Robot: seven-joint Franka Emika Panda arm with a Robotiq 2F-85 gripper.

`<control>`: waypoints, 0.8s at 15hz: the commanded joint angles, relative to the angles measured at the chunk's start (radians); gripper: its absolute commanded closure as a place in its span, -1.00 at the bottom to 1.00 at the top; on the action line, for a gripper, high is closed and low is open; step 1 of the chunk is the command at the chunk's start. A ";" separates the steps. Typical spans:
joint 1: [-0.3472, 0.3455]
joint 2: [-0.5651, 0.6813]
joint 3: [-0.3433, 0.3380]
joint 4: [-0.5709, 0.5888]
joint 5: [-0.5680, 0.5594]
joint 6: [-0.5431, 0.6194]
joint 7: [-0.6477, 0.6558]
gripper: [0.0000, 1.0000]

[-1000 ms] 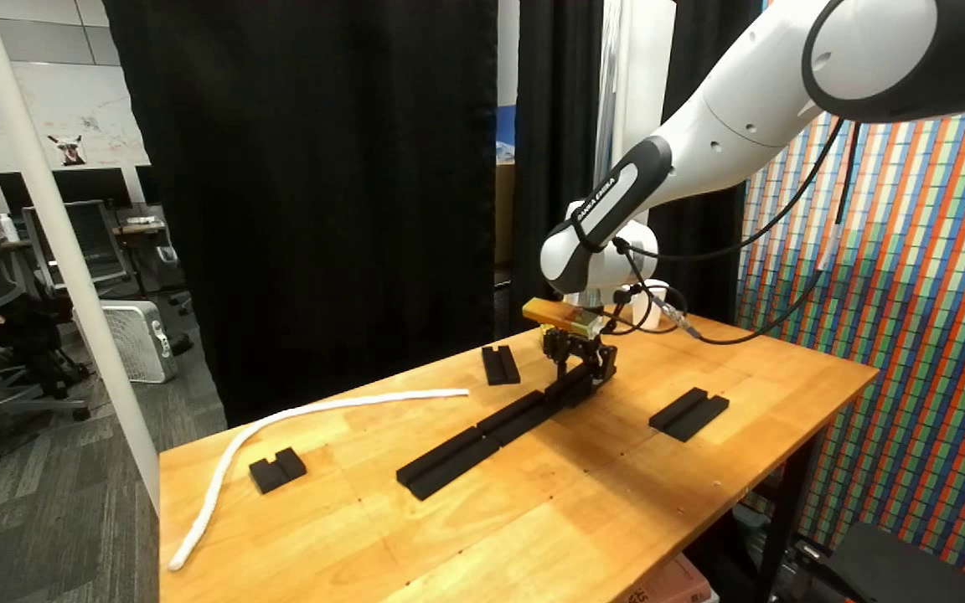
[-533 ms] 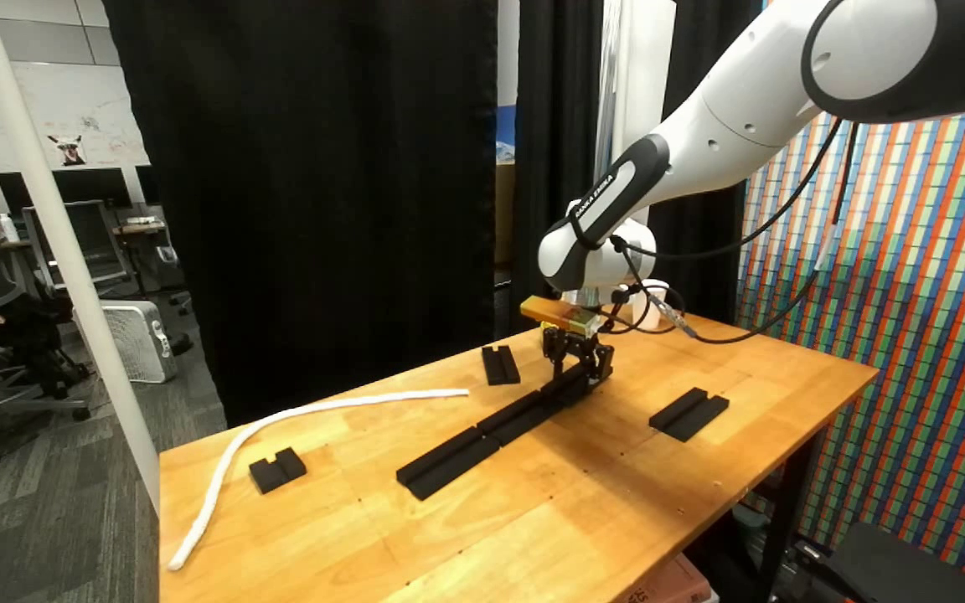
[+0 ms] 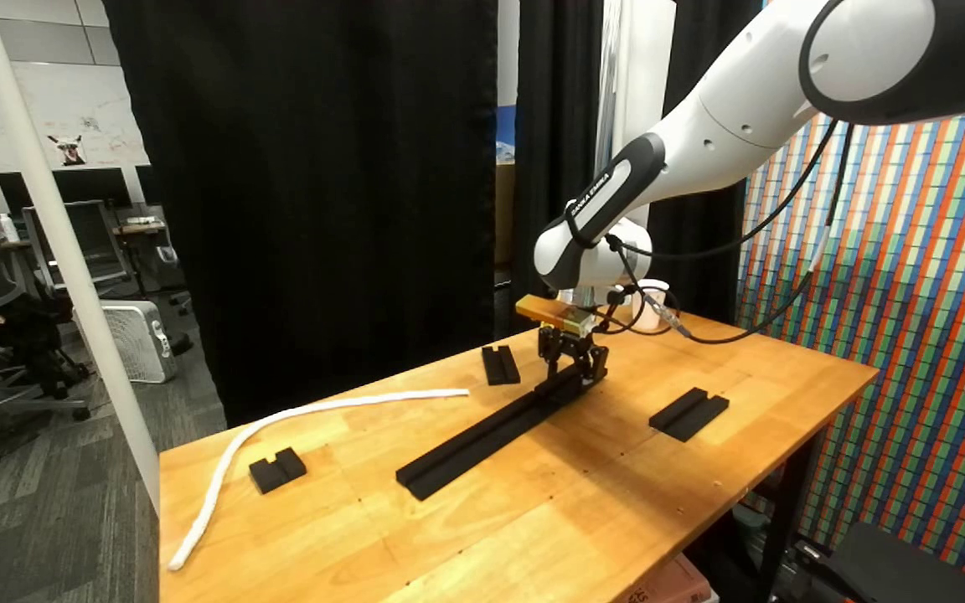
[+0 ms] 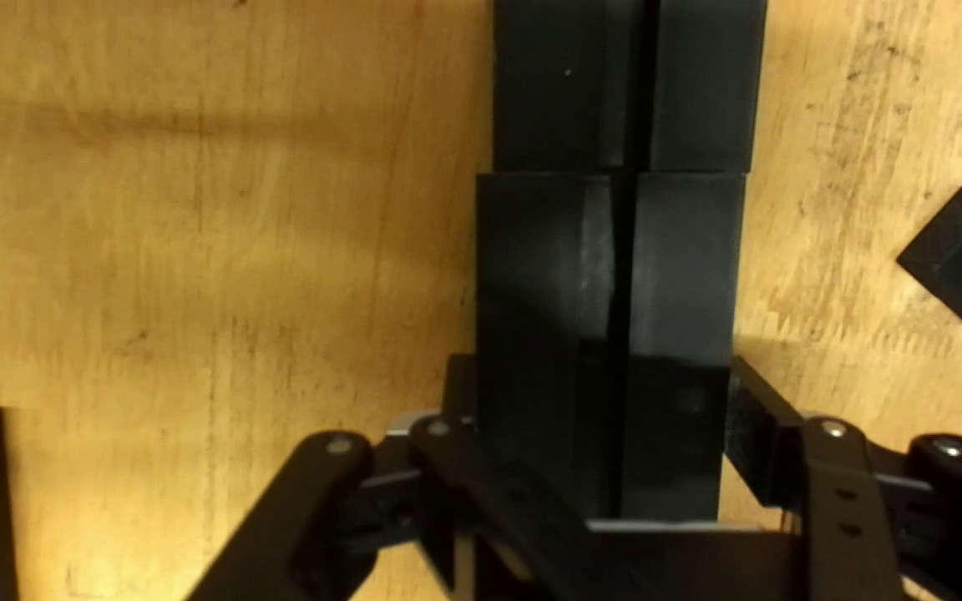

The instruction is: Connect four black pieces together

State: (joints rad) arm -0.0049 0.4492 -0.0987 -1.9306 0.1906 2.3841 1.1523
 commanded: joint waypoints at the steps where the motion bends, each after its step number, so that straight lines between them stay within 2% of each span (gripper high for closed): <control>1: -0.008 0.015 0.010 0.031 0.035 -0.006 -0.016 0.09; 12: -0.012 0.029 0.020 0.053 0.076 -0.008 -0.023 0.09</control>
State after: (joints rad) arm -0.0049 0.4623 -0.0940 -1.9188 0.2310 2.3841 1.1523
